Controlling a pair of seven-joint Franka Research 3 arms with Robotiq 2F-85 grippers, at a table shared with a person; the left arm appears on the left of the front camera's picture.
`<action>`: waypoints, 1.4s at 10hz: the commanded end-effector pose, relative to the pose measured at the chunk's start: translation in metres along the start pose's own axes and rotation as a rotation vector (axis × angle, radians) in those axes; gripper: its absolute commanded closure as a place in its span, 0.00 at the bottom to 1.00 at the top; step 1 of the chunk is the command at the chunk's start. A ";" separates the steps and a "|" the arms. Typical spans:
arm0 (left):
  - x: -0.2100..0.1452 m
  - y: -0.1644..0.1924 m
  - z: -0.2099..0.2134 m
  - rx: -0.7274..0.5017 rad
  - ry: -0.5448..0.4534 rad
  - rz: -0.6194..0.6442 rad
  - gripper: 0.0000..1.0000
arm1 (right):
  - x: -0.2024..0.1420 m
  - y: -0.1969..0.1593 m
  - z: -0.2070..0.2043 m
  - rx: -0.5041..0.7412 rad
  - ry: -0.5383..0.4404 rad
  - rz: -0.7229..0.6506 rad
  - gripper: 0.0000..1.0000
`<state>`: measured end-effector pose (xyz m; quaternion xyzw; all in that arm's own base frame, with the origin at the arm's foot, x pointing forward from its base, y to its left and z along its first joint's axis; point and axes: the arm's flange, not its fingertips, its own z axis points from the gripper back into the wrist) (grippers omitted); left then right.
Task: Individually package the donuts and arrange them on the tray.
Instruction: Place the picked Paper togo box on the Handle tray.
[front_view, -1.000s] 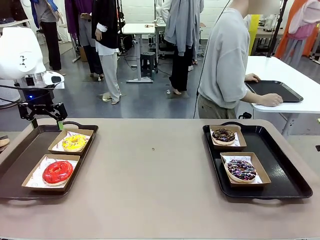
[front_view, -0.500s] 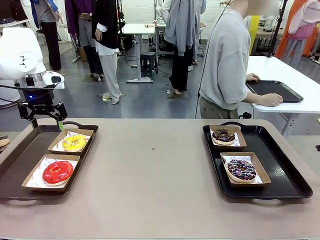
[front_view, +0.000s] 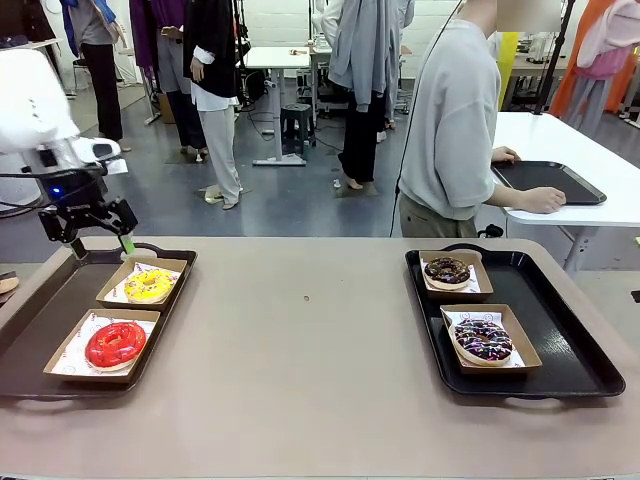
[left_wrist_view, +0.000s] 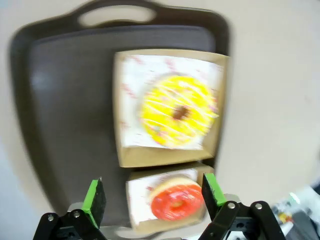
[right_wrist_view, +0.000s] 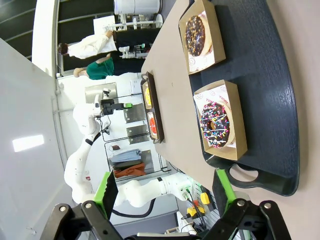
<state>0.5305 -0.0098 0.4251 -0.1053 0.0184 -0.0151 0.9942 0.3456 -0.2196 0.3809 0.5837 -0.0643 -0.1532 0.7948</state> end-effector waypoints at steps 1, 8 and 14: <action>-0.025 0.052 0.033 -0.394 0.004 -0.004 0.00 | -0.001 0.002 0.002 -0.004 0.011 -0.004 0.00; -0.113 0.222 -0.015 -1.121 -0.055 0.215 0.00 | -0.001 0.002 0.002 -0.004 0.011 -0.004 0.00; -0.140 0.247 -0.011 -1.031 -0.237 0.382 0.00 | -0.001 0.002 0.002 -0.004 0.011 -0.004 0.00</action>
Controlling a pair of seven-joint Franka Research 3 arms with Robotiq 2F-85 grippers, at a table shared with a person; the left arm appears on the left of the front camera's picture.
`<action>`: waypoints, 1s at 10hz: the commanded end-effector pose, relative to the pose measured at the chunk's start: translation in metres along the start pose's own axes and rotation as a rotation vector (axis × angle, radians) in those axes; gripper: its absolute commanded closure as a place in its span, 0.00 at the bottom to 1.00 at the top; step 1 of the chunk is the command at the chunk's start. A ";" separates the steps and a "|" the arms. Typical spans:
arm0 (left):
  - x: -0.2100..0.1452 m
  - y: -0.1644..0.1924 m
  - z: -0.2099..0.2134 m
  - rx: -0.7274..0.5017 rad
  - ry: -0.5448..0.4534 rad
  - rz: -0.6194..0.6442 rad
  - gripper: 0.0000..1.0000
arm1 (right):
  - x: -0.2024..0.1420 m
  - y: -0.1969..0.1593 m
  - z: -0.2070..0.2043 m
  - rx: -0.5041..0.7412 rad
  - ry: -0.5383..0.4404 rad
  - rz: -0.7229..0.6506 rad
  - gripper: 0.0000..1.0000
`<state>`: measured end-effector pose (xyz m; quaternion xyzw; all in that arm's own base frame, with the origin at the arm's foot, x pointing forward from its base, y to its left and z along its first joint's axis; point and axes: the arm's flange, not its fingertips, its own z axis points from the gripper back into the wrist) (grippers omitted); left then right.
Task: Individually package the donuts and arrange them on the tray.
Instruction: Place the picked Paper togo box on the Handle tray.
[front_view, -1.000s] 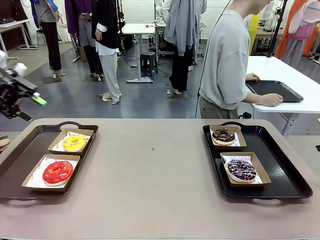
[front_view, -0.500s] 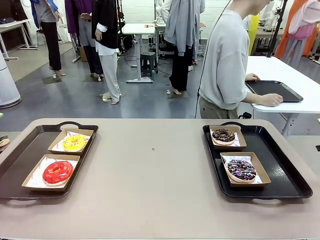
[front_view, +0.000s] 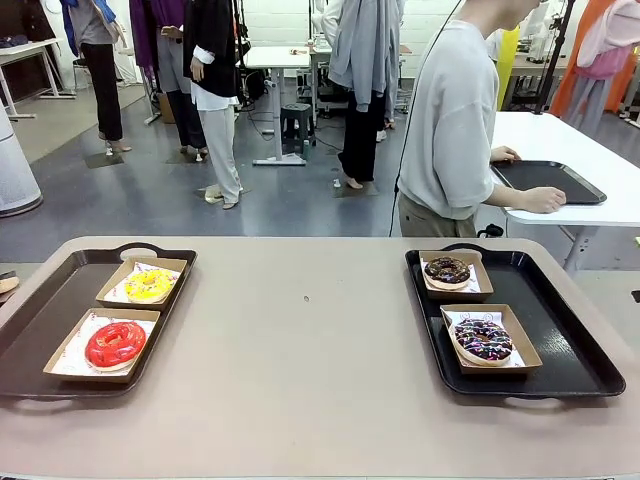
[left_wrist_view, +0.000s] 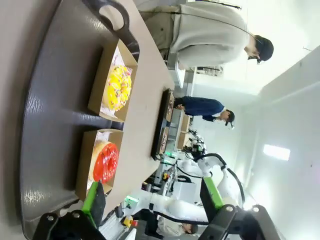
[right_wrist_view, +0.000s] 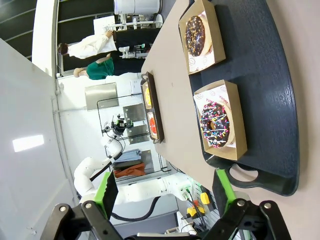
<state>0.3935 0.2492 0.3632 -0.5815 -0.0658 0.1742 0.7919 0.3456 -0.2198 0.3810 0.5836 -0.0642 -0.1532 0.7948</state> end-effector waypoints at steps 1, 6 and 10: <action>-0.001 -0.010 -0.018 0.022 -0.020 -0.011 0.00 | -0.001 0.002 0.001 -0.004 0.011 -0.004 0.00; 0.000 0.000 0.000 0.000 0.000 0.000 0.00 | -0.001 0.002 0.001 -0.004 0.011 -0.004 0.00; 0.000 0.000 0.000 0.000 0.000 0.000 0.00 | -0.001 0.002 0.001 -0.004 0.011 -0.004 0.00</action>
